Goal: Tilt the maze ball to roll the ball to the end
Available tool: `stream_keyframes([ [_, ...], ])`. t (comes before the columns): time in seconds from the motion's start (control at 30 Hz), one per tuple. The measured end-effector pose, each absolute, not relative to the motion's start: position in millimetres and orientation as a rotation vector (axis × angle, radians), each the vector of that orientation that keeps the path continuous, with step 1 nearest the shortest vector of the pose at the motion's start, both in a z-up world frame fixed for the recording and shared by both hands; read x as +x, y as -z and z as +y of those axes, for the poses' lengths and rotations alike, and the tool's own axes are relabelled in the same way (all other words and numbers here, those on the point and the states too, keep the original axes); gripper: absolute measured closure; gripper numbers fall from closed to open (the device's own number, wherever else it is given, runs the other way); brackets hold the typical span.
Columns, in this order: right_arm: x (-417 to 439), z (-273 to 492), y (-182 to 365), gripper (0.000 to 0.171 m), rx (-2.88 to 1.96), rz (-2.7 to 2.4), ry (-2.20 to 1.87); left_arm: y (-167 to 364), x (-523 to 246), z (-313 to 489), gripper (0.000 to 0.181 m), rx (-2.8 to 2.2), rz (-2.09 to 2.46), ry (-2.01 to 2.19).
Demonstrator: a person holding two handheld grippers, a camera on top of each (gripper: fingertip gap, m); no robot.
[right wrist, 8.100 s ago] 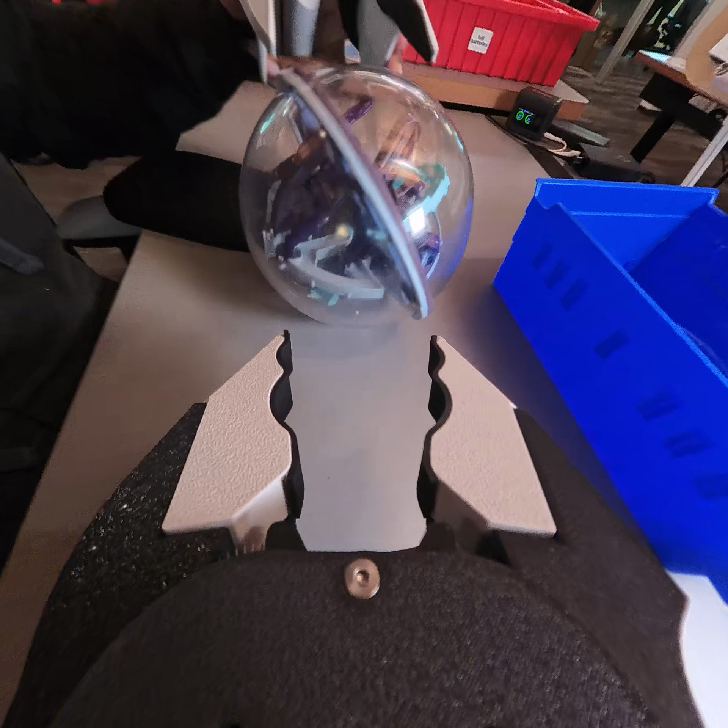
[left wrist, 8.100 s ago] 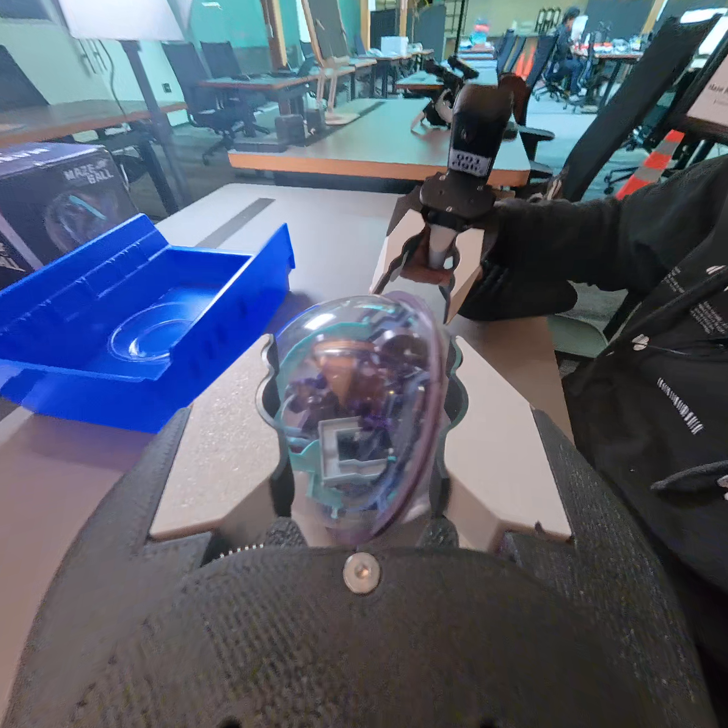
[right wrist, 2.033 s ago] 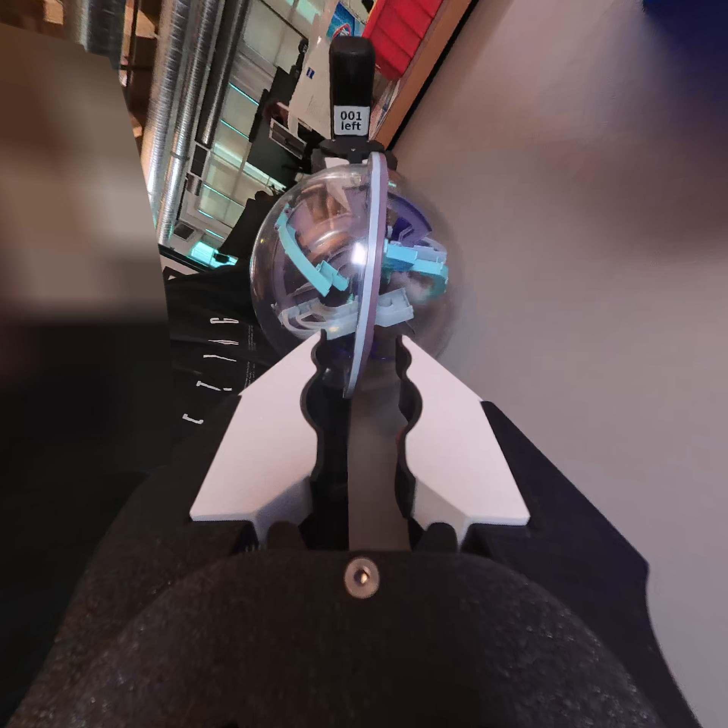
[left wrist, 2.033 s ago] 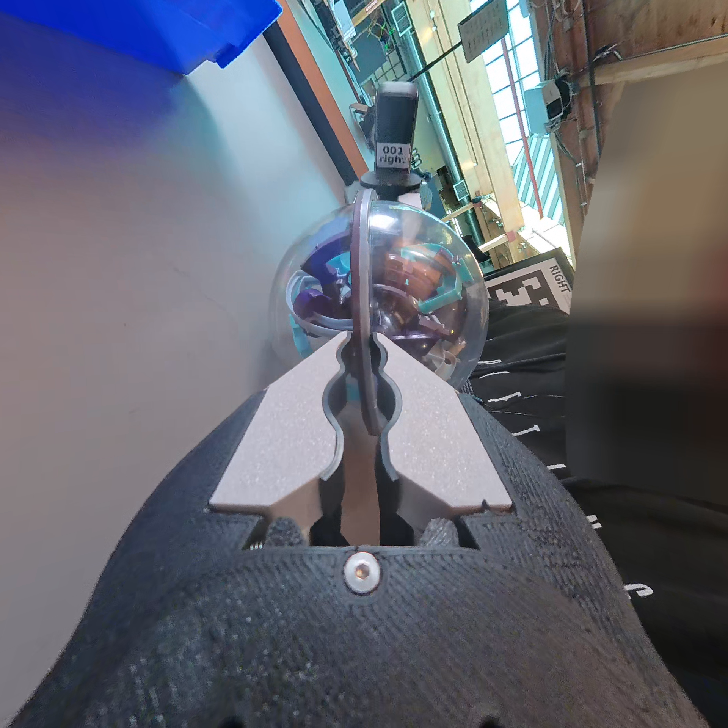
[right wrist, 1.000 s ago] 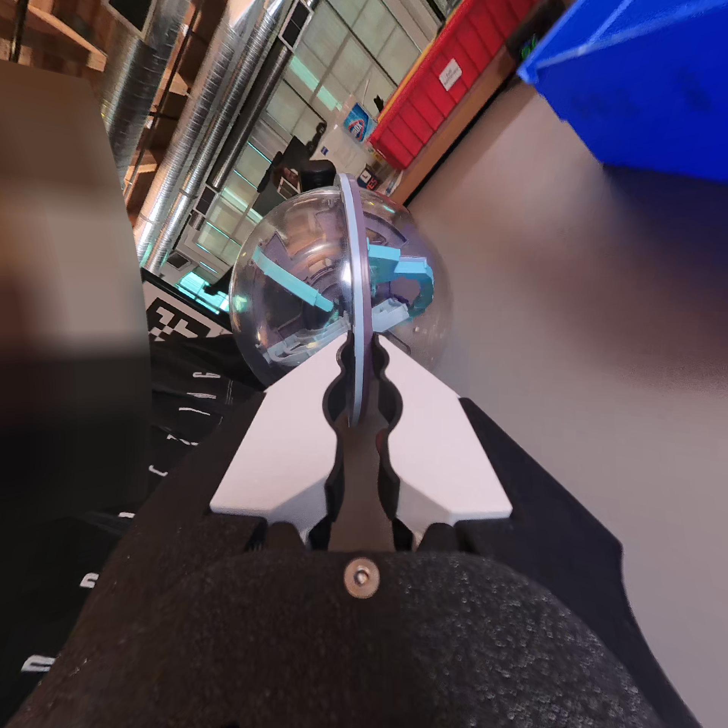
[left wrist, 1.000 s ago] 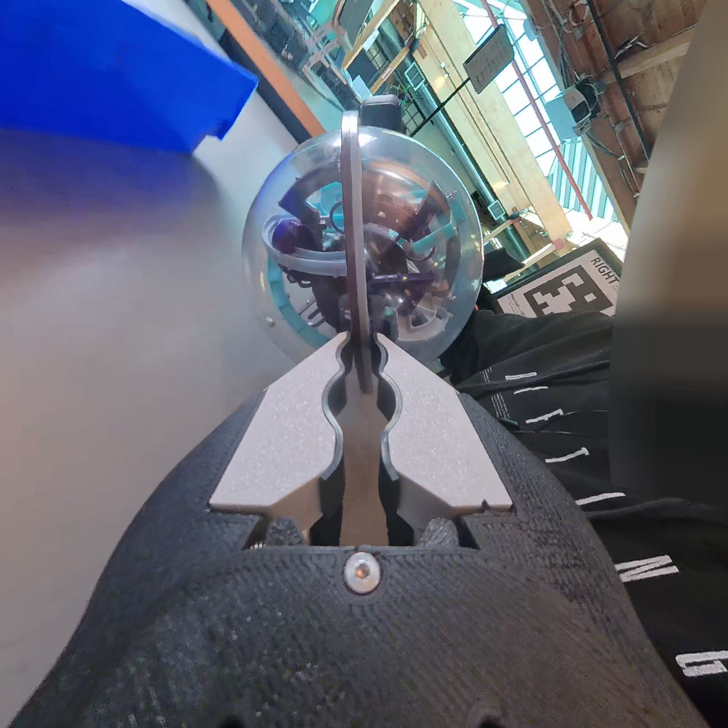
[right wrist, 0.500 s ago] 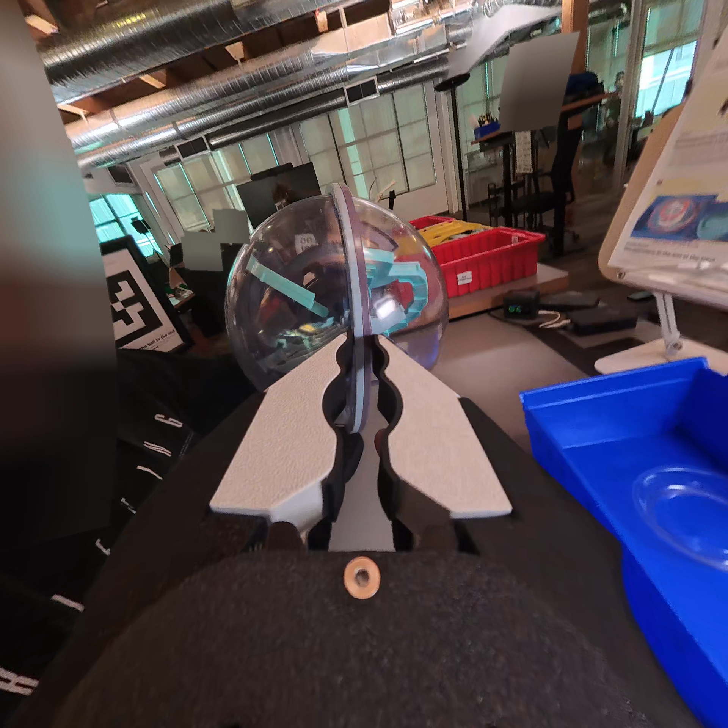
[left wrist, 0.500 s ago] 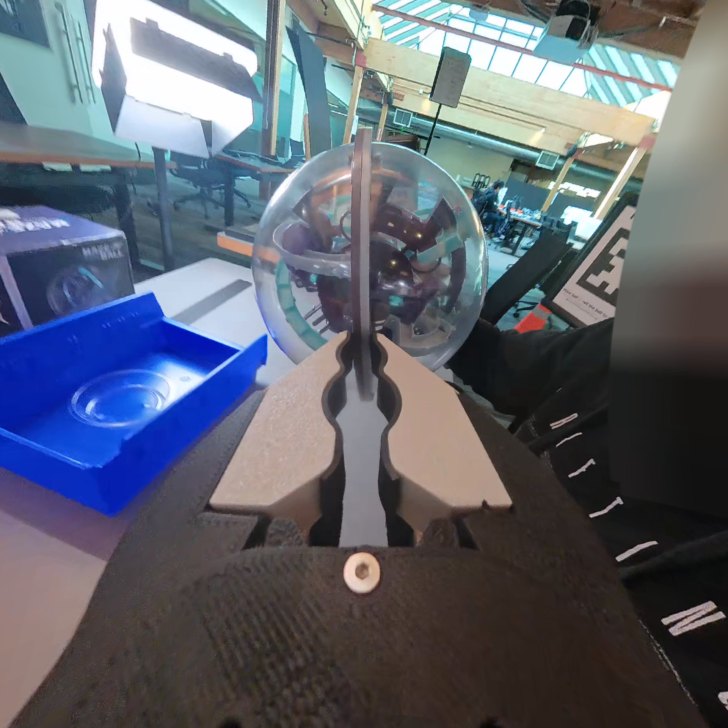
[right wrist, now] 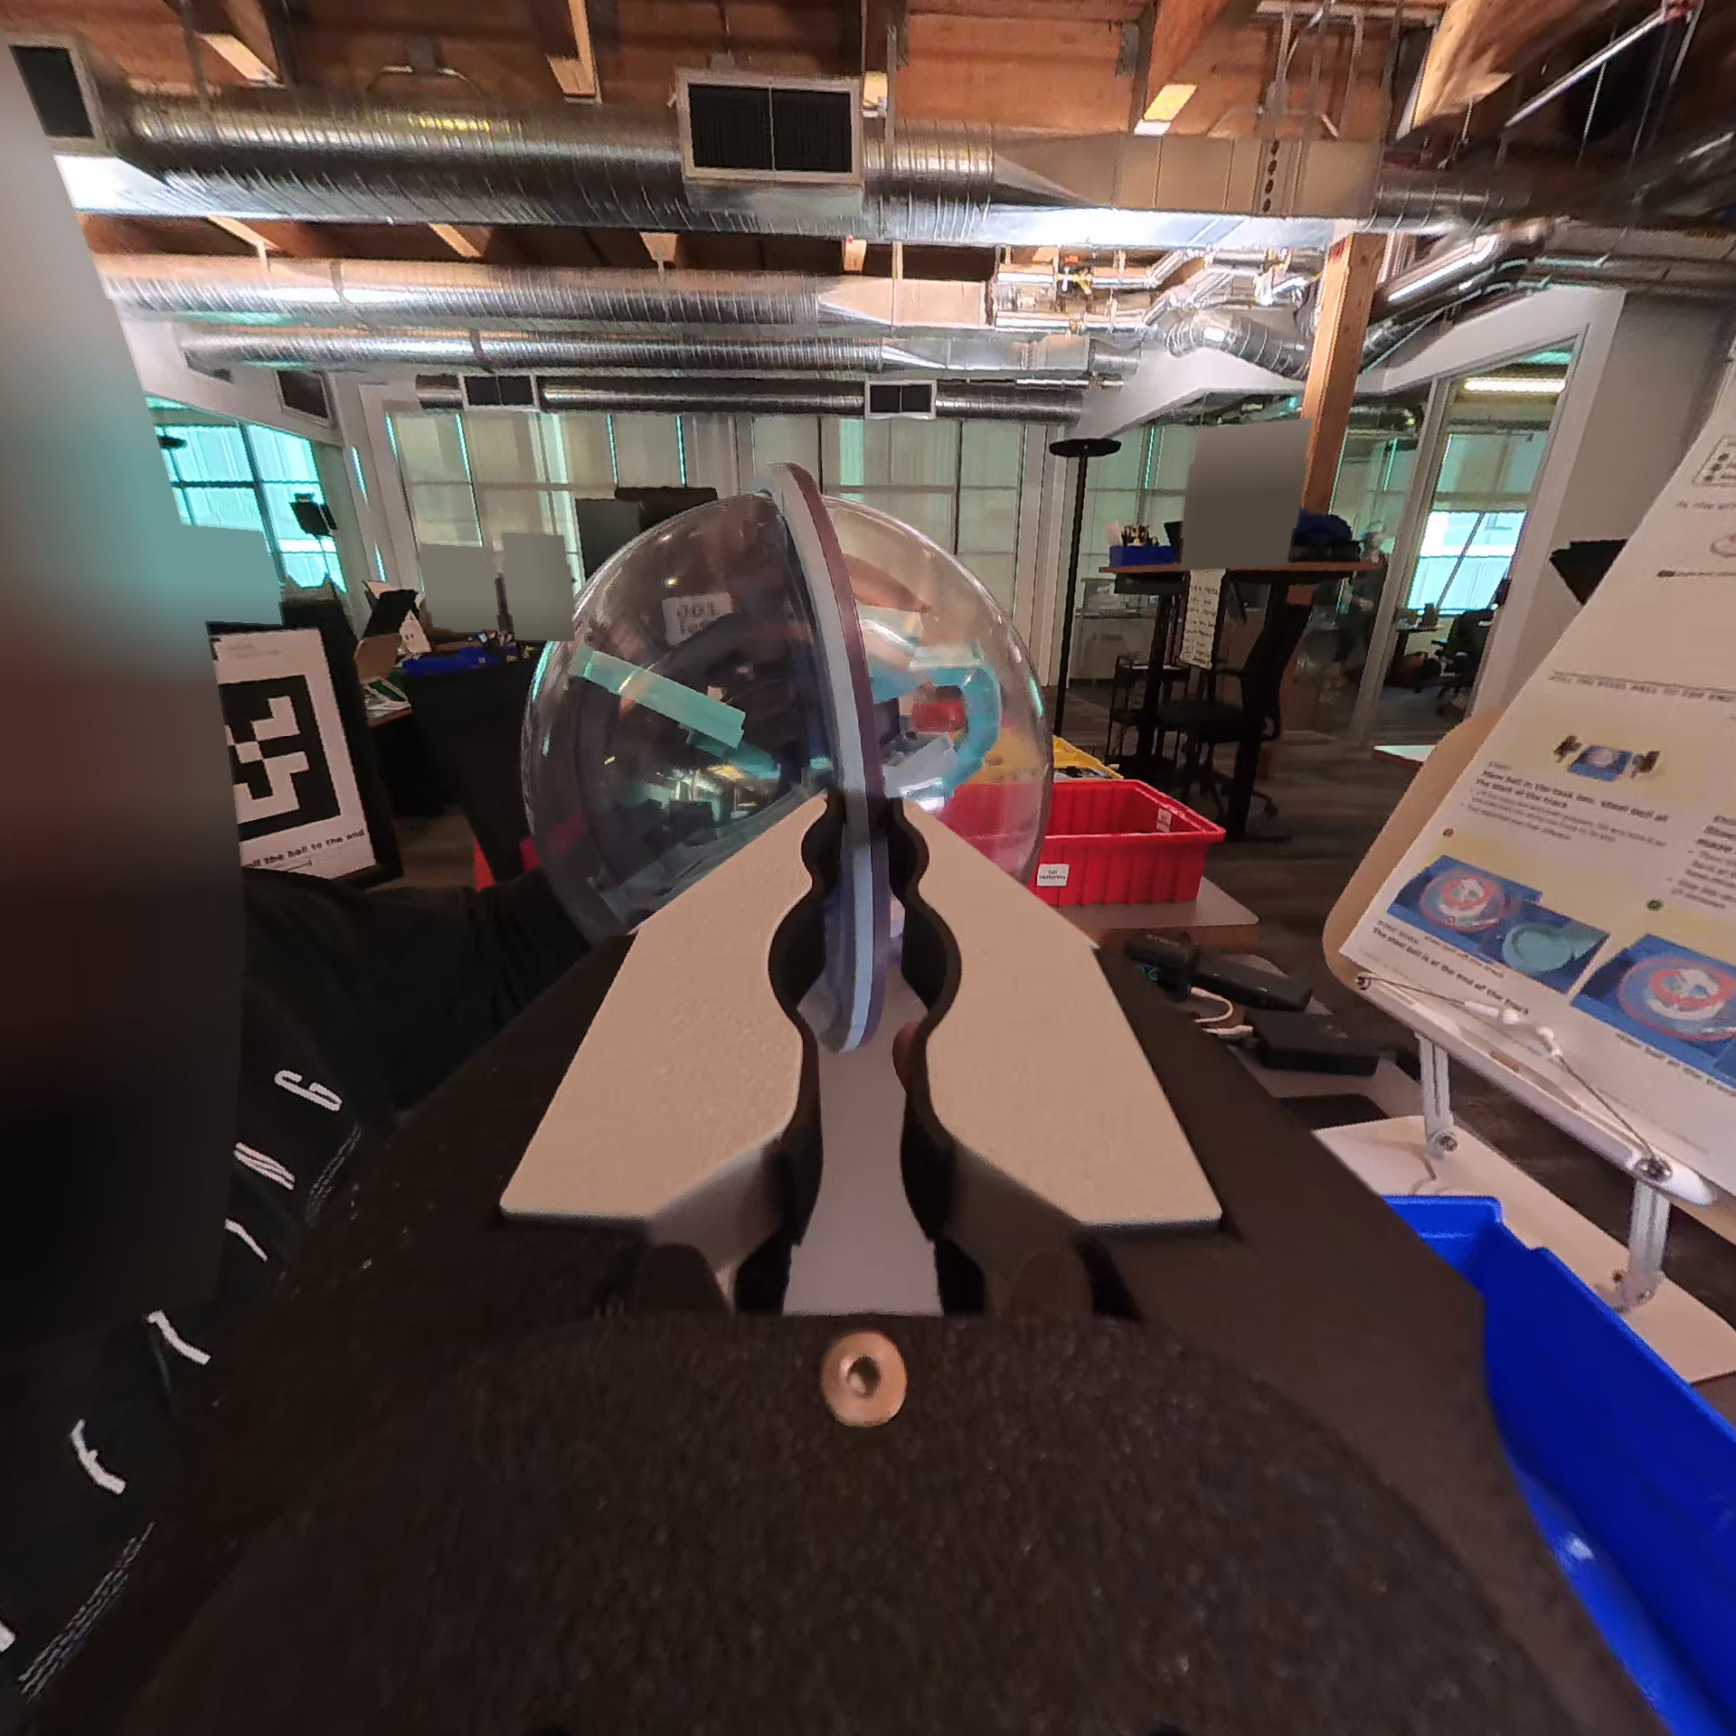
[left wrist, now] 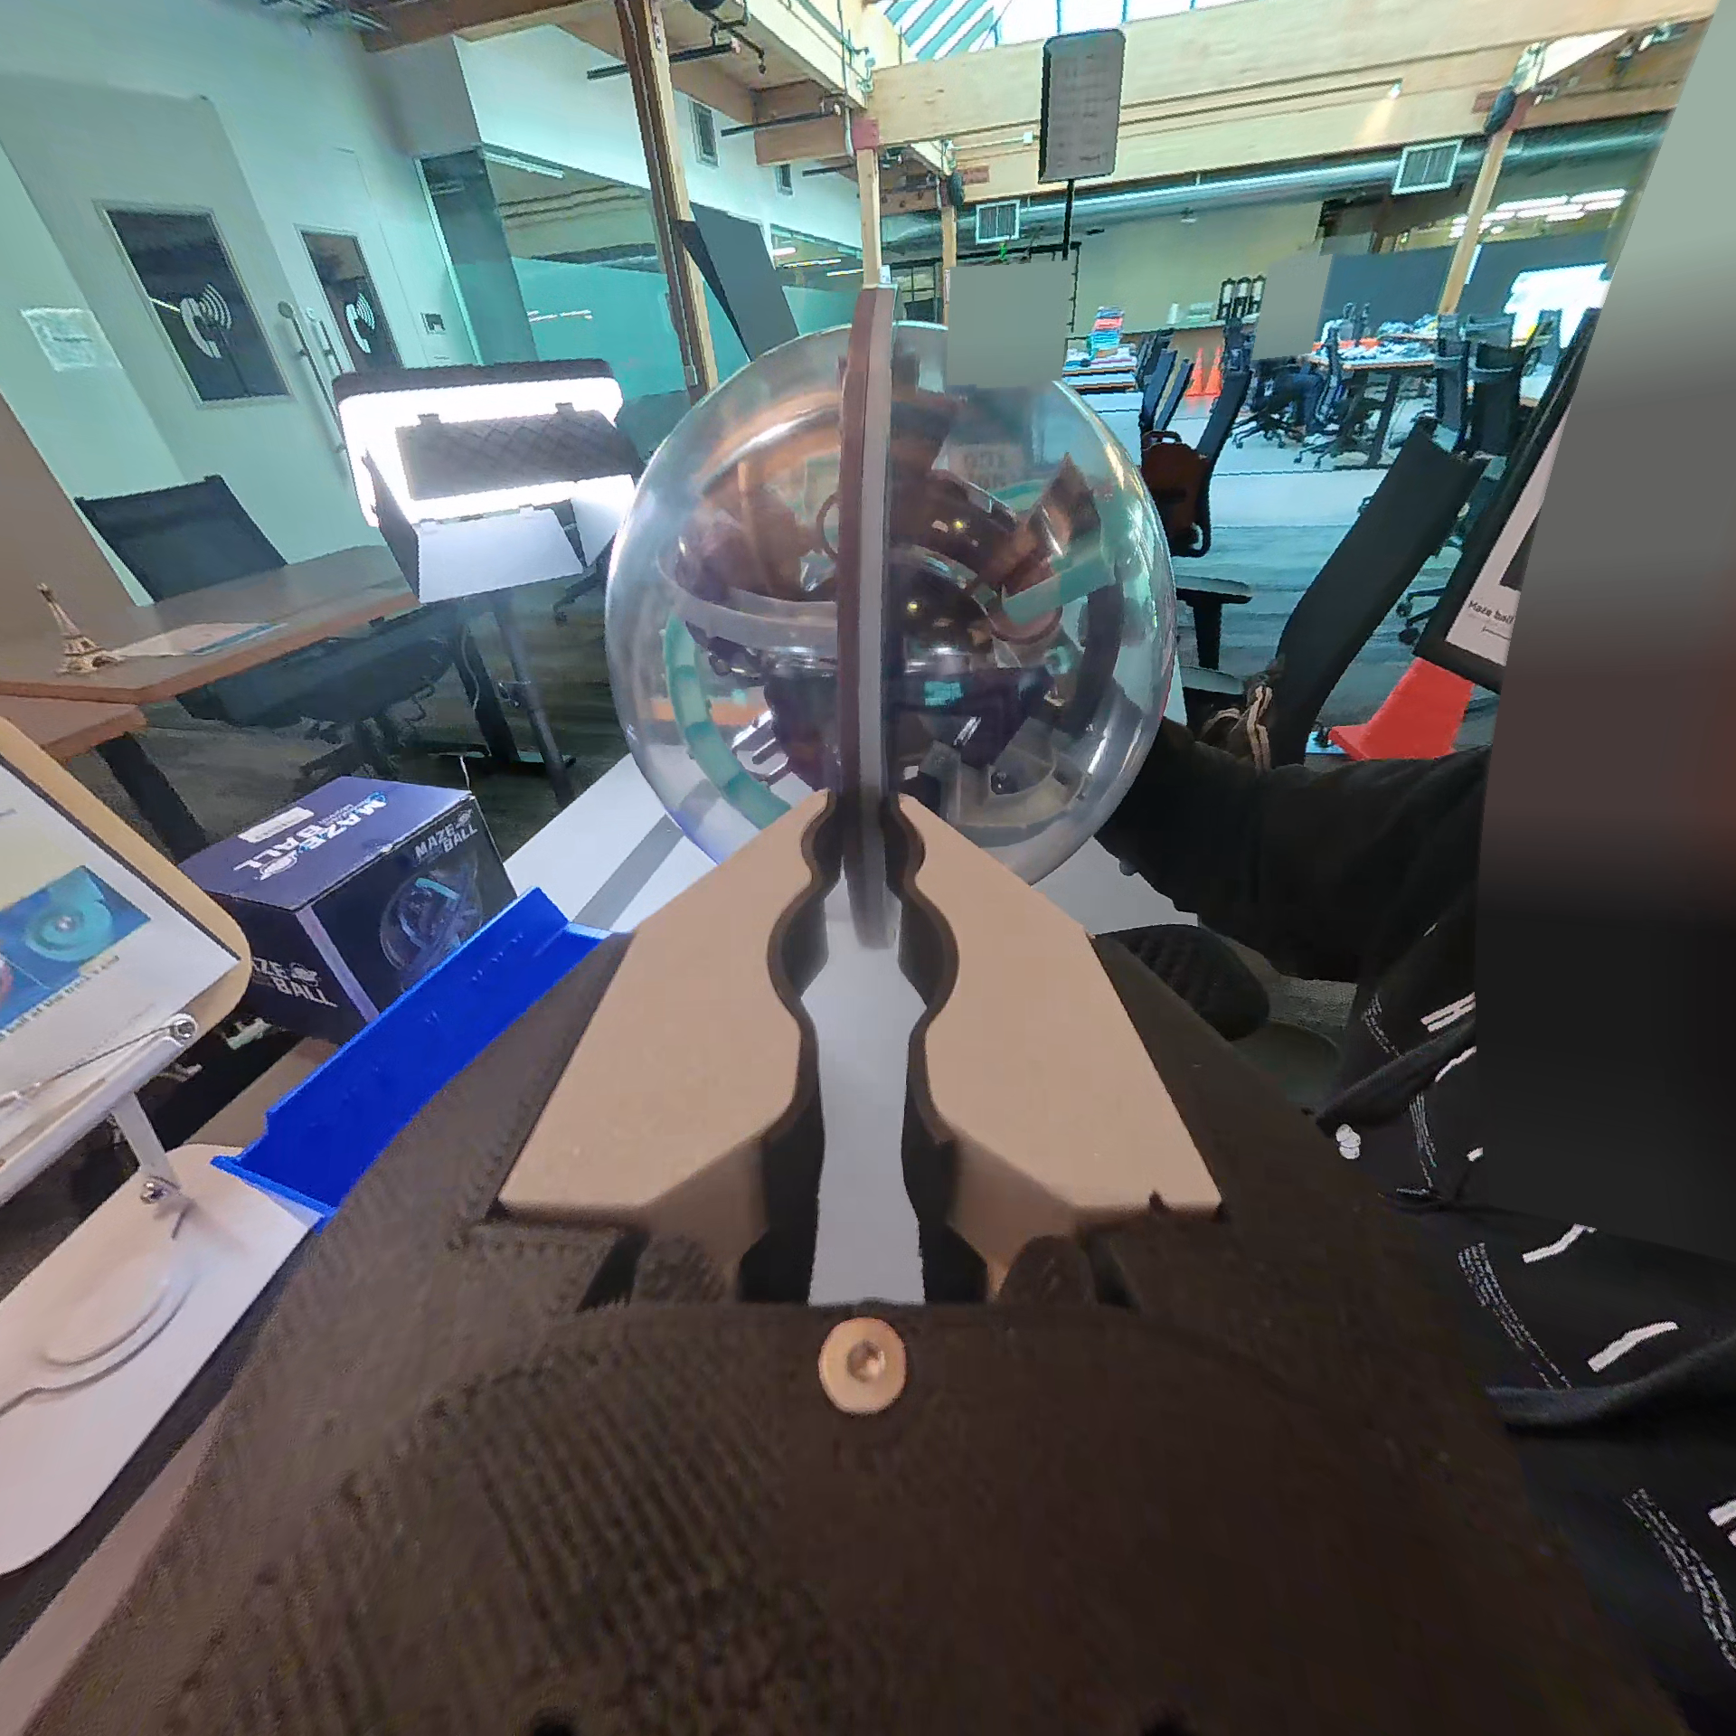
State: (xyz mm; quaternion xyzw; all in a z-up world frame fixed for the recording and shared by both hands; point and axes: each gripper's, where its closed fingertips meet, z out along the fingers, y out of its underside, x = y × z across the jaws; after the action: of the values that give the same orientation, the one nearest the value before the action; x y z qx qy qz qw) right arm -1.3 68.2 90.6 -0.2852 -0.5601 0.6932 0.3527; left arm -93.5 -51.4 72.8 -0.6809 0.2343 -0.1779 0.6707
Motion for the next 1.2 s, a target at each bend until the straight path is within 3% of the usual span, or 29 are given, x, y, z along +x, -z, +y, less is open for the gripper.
stream_keyframes([
  [1.2, 15.0, 48.7, -152.3, 0.164, -0.398, -1.409, -1.614, -134.7, -80.3, -69.3, 0.174, -1.353, 0.706, 0.01],
])
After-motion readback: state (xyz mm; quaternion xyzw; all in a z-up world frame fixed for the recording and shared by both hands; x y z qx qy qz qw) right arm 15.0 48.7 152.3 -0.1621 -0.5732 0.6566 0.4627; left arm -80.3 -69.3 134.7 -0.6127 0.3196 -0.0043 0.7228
